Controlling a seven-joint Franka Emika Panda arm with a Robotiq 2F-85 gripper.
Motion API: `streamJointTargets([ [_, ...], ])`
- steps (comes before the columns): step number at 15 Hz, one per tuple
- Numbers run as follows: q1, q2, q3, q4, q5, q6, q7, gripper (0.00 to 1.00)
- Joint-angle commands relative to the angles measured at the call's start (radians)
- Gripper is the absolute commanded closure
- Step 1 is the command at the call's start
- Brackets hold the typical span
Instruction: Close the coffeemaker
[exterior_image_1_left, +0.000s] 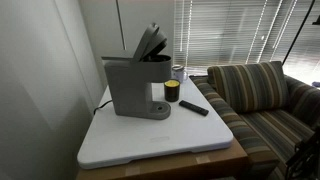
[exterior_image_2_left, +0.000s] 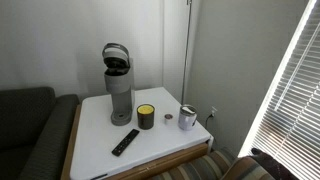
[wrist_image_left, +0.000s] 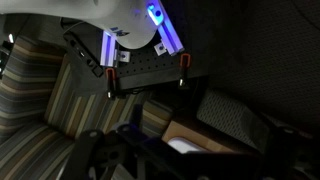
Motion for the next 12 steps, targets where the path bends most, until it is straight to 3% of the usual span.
streamJointTargets([
  [1,0.009,0.003,-0.007,0.003,-0.003,-0.002,0.005,0.00],
  [5,0.009,0.003,-0.007,0.003,-0.003,-0.002,0.005,0.00],
  [12,-0.016,0.133,-0.012,0.077,-0.035,0.054,-0.006,0.00],
])
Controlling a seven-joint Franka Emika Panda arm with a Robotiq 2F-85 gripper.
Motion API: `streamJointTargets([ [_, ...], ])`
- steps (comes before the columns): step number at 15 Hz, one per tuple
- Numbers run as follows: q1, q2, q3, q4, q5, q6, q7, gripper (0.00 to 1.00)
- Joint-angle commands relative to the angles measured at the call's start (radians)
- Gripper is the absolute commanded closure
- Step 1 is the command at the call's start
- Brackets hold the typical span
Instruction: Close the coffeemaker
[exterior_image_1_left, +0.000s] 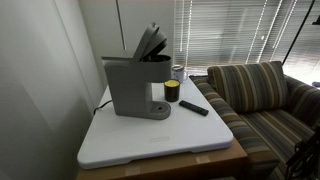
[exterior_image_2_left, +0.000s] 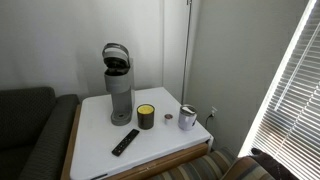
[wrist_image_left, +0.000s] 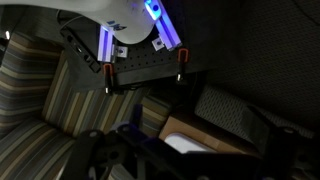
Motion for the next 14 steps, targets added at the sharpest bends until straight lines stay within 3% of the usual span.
streamJointTargets([
  [1,-0.013,0.139,-0.012,0.087,-0.040,0.030,-0.010,0.00],
  [6,-0.006,0.324,-0.037,0.219,-0.090,0.042,-0.002,0.00],
  [10,0.005,0.472,-0.080,0.357,-0.049,0.037,0.019,0.00],
  [11,0.003,0.492,-0.092,0.388,-0.014,0.033,0.081,0.00],
  [12,0.024,0.422,-0.093,0.304,-0.055,0.053,0.030,0.00],
  [14,0.026,0.471,-0.110,0.357,-0.033,0.051,0.063,0.00],
])
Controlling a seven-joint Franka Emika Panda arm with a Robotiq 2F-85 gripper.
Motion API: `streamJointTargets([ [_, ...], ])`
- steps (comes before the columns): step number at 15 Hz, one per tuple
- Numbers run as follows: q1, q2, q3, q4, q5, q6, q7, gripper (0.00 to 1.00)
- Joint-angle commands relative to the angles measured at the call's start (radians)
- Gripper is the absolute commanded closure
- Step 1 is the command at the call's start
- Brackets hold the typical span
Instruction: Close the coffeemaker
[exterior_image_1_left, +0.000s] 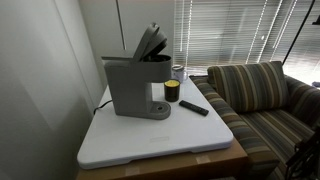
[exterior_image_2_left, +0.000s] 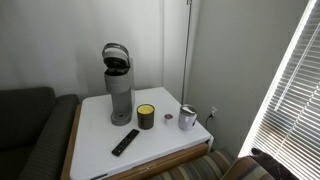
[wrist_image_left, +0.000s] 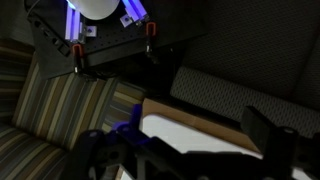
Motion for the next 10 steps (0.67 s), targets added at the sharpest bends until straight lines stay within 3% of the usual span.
streamJointTargets([
  [1,0.030,0.012,-0.030,0.013,0.000,-0.002,0.008,0.00],
  [4,0.045,-0.005,-0.033,-0.012,0.012,-0.026,-0.017,0.00],
  [10,0.052,0.034,-0.046,-0.002,0.056,0.115,0.091,0.00],
])
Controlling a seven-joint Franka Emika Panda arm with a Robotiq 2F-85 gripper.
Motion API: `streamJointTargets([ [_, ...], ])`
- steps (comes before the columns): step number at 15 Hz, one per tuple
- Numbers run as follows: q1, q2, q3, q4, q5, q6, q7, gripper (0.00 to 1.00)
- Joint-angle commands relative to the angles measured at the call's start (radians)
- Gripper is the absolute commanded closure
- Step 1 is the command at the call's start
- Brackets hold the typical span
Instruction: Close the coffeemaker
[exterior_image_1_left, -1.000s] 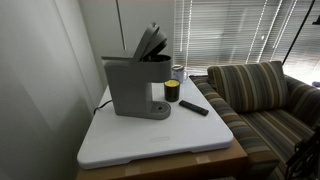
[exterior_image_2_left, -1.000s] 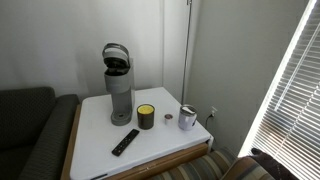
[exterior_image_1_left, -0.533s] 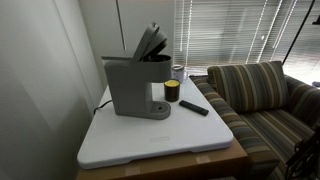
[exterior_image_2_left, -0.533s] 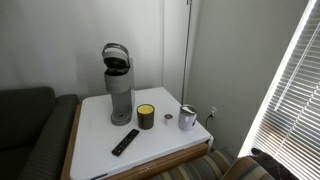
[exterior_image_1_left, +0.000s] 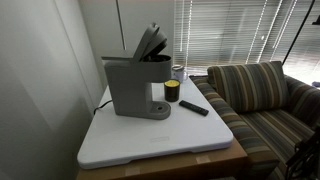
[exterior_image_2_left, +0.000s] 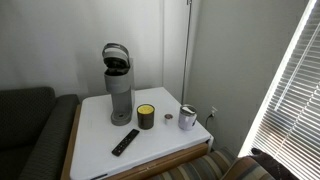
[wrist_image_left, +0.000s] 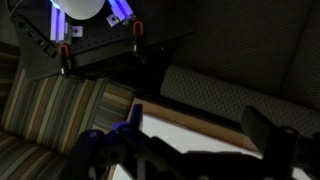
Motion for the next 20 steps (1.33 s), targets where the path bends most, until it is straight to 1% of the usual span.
streamJointTargets([
  [1,0.006,0.037,-0.027,0.008,0.021,0.101,0.076,0.00],
  [5,0.009,0.135,-0.044,0.078,0.014,0.250,0.167,0.00],
  [7,0.016,0.196,-0.053,0.136,0.008,0.298,0.167,0.00],
  [10,0.023,0.284,-0.071,0.245,0.007,0.318,0.151,0.00],
  [13,0.027,0.324,-0.094,0.322,0.013,0.330,0.149,0.00],
  [14,0.028,0.322,-0.102,0.331,0.020,0.337,0.157,0.00],
  [15,0.036,0.300,-0.102,0.287,0.012,0.329,0.151,0.00],
  [20,0.044,0.304,-0.107,0.298,0.011,0.328,0.151,0.00],
])
